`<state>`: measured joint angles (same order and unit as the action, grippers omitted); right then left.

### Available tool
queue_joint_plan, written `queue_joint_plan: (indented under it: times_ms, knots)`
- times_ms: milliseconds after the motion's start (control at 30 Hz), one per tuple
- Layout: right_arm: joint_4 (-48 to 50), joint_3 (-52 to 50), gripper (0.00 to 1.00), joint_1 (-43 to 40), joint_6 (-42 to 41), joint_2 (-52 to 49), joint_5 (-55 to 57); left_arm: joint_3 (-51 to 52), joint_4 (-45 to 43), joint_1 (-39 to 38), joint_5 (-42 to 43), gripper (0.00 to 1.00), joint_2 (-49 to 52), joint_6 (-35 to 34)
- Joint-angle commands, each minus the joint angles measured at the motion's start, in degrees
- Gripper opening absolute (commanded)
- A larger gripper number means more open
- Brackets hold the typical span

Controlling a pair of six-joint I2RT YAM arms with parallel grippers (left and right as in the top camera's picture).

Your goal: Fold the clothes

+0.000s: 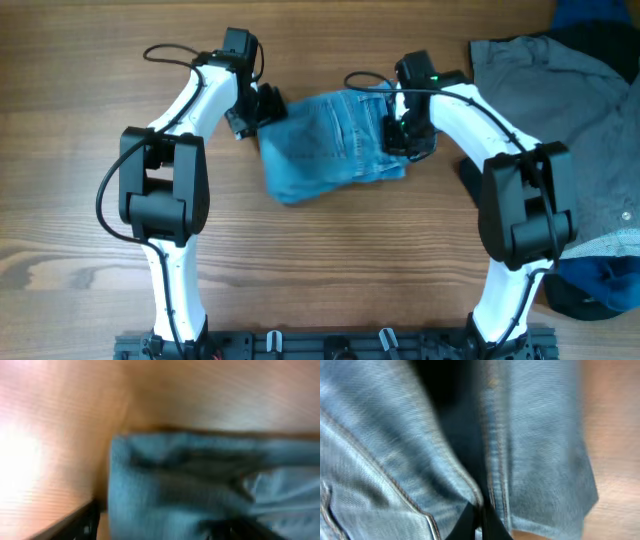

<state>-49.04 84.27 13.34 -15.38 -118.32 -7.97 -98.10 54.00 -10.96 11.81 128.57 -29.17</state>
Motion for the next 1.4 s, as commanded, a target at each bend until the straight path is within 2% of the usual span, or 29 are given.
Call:
queue_joint_plan:
  times_ms: [0,67,100,133,167,300,367,400,433,500,567,633,733,833,933,1067,1100,1133,1233,1300,1333,1367]
  knots:
    - [6.6,0.4,0.04,-4.1,1.1,-1.8,7.5,1.4,13.7,0.3,-2.3,0.72,2.3,0.5]
    - [8.5,1.1,0.05,-4.8,3.4,-1.8,6.8,1.4,19.3,0.3,-1.5,0.72,2.3,0.4]
    - [8.2,2.0,0.09,-4.9,3.7,-1.8,6.7,1.4,20.7,0.3,-1.3,0.71,2.0,0.5]
    - [7.2,3.0,0.19,-4.9,3.9,-1.5,6.8,1.4,21.6,0.3,-1.2,0.71,1.4,0.5]
    - [6.0,3.9,0.22,-5.0,3.9,-1.1,7.0,1.4,21.6,0.3,-1.2,0.71,0.6,0.5]
    - [1.2,8.5,0.39,-5.0,3.3,4.4,12.1,0.0,18.8,0.3,-1.5,0.72,-6.3,0.5]
    - [0.0,10.8,0.54,-5.1,3.3,8.9,12.2,-0.2,14.8,0.3,-2.1,0.74,-10.2,0.5]
    - [0.0,10.9,0.59,-5.1,3.3,11.3,12.0,-0.2,12.3,0.3,-2.3,0.83,-11.9,0.5]
    - [-0.3,10.9,0.60,-5.1,3.3,13.5,11.3,-0.2,10.3,0.3,-2.3,1.00,-13.0,0.5]
    - [-1.9,10.9,0.63,-5.1,3.2,16.8,10.5,-0.2,2.9,0.3,-1.3,1.00,-14.3,6.3]
    - [-3.8,10.9,0.64,-5.1,3.3,18.2,10.5,-0.2,-2.8,0.3,5.8,1.00,-13.9,15.0]
    - [-6.5,10.9,0.64,-5.1,3.2,18.2,10.5,-0.2,-5.9,0.3,11.6,1.00,-12.5,23.1]
    - [-8.7,10.9,0.65,-5.1,3.2,18.0,10.5,-0.2,-7.1,0.3,16.8,1.00,-9.3,30.0]
    - [-8.9,10.9,0.65,-5.1,3.2,18.0,10.5,-0.2,-7.7,0.3,22.6,1.00,-4.7,33.5]
    - [-9.6,10.9,0.65,-5.1,3.2,18.0,9.0,-0.2,-9.5,0.3,25.4,1.00,0.3,33.5]
    - [-10.0,10.9,0.65,-5.1,3.4,18.0,8.2,-0.2,-7.9,-0.1,34.7,1.00,6.3,33.4]
    - [-10.0,10.9,0.65,-5.1,3.4,18.0,8.2,-0.2,-6.6,-0.5,36.8,0.97,7.2,33.5]
    - [-10.0,10.9,0.65,-5.1,3.4,18.0,8.2,-0.2,-4.5,-1.2,37.2,0.89,7.7,33.5]
    - [-9.7,10.9,0.65,-5.1,3.4,18.0,8.2,-0.2,-1.6,-3.1,35.8,0.57,7.9,33.5]
    - [-9.5,10.9,0.65,-5.1,3.4,18.0,8.2,-0.2,-1.4,-3.9,34.3,0.43,7.9,33.5]
    - [-9.6,10.9,0.65,-5.1,3.4,18.0,8.2,-0.2,-1.6,-4.0,32.9,0.28,7.9,33.5]
    - [-9.7,10.9,0.65,-5.1,3.4,18.0,8.2,-0.2,-1.7,-3.9,30.9,0.04,7.8,33.4]
